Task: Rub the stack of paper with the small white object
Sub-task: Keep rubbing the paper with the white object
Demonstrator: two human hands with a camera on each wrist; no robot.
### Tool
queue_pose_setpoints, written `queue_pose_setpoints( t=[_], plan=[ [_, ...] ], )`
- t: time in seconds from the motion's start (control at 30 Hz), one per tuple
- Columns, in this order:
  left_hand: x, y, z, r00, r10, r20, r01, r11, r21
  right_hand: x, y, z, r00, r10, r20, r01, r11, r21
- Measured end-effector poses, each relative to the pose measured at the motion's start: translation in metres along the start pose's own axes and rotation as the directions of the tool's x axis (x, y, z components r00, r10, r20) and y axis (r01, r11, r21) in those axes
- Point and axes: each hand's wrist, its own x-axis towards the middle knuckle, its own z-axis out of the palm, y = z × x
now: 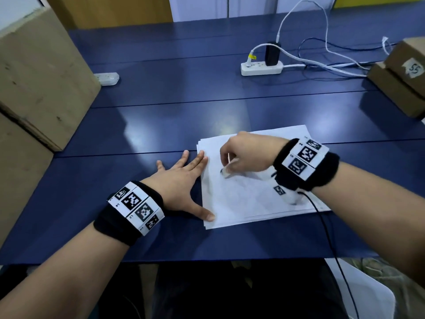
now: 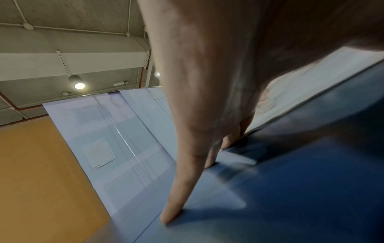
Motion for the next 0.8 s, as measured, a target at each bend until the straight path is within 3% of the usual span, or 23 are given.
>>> queue_pose_setpoints(
  t=[0.07, 0.2, 0.27, 0.37, 0.43, 0.5, 0.57, 0.6, 0.67, 0.73, 0.8],
  plan=[
    [0.0, 0.0, 0.0, 1.0, 0.002, -0.003, -0.002, 1.0, -0.003, -0.002, 0.002, 0.0, 1.0, -0.021, -0.006, 0.021, 1.0, 0.006],
    [0.001, -0.001, 0.001, 1.0, 0.001, -0.005, -0.001, 1.0, -0.009, -0.022, -0.021, 0.011, 0.945, -0.157, 0.288, 0.143, 0.987, 0.069],
    [0.002, -0.001, 0.001, 1.0, 0.003, -0.005, -0.003, 1.0, -0.004, -0.016, -0.018, 0.01, 0.962, -0.147, 0.229, 0.137, 0.989, 0.057],
    [0.0, 0.0, 0.0, 1.0, -0.003, -0.001, 0.003, 1.0, 0.003, -0.001, 0.0, -0.001, 1.0, -0.011, -0.006, 0.011, 0.999, 0.03],
    [0.001, 0.0, 0.0, 1.0, -0.003, -0.003, 0.003, 1.0, 0.003, -0.001, 0.005, -0.001, 0.999, 0.008, -0.045, -0.006, 1.0, 0.031],
    [0.0, 0.0, -0.001, 1.0, -0.002, -0.004, 0.002, 1.0, 0.0, -0.009, -0.001, 0.005, 0.99, -0.084, 0.117, 0.076, 0.995, 0.071],
    [0.001, 0.0, 0.0, 1.0, -0.001, -0.002, 0.001, 1.0, -0.002, -0.018, -0.012, 0.015, 0.94, -0.155, 0.304, 0.126, 0.986, 0.112],
    [0.001, -0.001, 0.0, 1.0, -0.001, -0.001, 0.001, 1.0, -0.001, -0.018, -0.014, 0.016, 0.928, -0.163, 0.335, 0.129, 0.984, 0.12],
    [0.001, 0.0, 0.0, 1.0, -0.001, 0.0, 0.001, 1.0, 0.002, -0.009, -0.008, 0.012, 0.959, -0.127, 0.253, 0.105, 0.99, 0.099],
    [0.001, 0.0, 0.0, 1.0, 0.0, -0.004, 0.0, 1.0, 0.001, 0.0, 0.002, 0.002, 0.995, -0.037, 0.093, 0.034, 0.999, 0.041],
    [0.0, 0.0, 0.0, 1.0, -0.002, -0.006, 0.002, 1.0, -0.003, 0.002, 0.009, -0.003, 0.999, 0.018, -0.034, -0.018, 1.0, 0.014]
  ],
)
